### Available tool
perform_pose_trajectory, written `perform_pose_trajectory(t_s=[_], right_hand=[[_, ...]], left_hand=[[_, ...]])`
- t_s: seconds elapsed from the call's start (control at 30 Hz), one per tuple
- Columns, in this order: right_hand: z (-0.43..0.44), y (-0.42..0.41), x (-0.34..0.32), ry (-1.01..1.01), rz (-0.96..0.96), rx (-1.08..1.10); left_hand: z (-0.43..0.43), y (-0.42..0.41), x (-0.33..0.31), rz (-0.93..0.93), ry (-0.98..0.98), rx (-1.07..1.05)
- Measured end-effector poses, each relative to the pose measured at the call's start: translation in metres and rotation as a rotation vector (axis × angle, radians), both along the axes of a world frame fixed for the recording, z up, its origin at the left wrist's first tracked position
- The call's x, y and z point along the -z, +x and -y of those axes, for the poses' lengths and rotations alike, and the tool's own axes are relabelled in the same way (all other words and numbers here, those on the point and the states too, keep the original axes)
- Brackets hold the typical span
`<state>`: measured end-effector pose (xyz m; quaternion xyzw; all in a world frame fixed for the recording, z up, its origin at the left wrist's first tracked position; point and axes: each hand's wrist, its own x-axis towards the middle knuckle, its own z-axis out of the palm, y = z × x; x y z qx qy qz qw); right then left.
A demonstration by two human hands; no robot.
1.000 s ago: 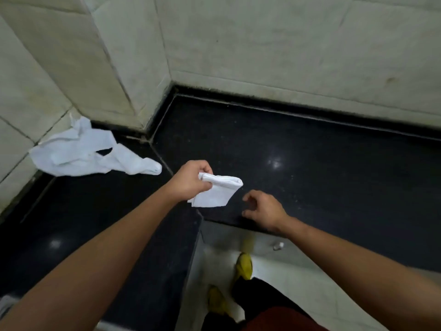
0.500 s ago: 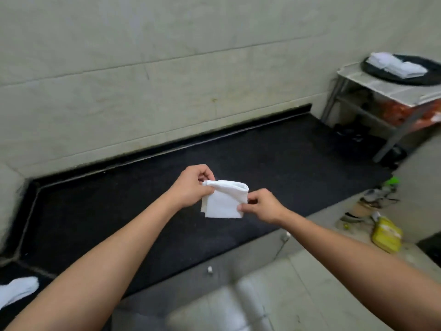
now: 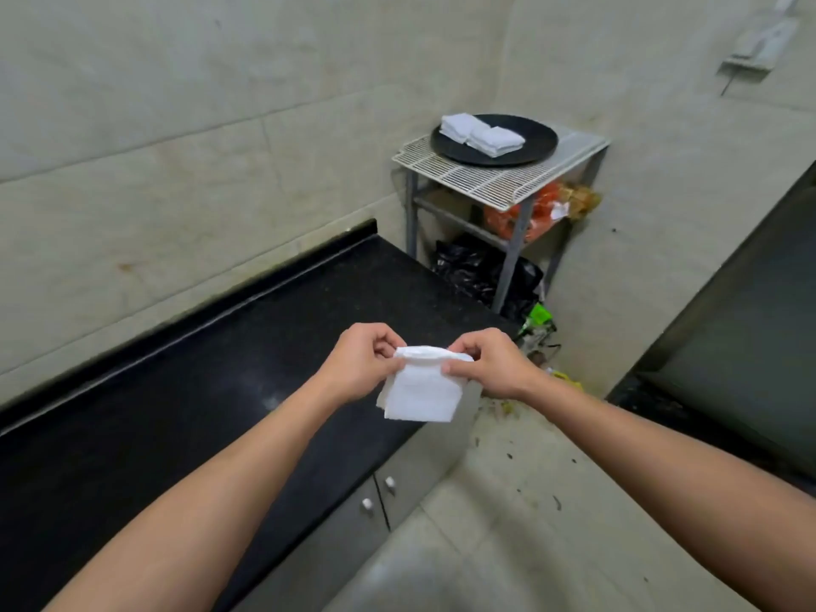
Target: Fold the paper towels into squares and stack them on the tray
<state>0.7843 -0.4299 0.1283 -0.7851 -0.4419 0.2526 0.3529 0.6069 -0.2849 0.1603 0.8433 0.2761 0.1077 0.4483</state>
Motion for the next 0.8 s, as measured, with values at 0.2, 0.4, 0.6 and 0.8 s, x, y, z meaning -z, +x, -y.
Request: perform_pose_trajectory(t_s=[0.2,0.4,0.6,0.8], right_hand=[[-0.019,0.077,-0.007,0.0,0.016,-0.031],[-0.066,0.175,-0.041,-0.037,0.137,0.011],[-0.104,0.274,-0.096,-0.105,0.362,0.069],[-0.137,0.376,-0.148,-0.071,0.598,0.173]], left_hand=[[-0.028,0.103,0.003,-0.006,0.044,0.105],[-0.086,0.216,-0.012,0.077,0.058,0.176],[-0.126,0.314,-0.048,0.134,0.095,0.195],[-0.173,0.385,-0.051,0.104,0.203,0.074]])
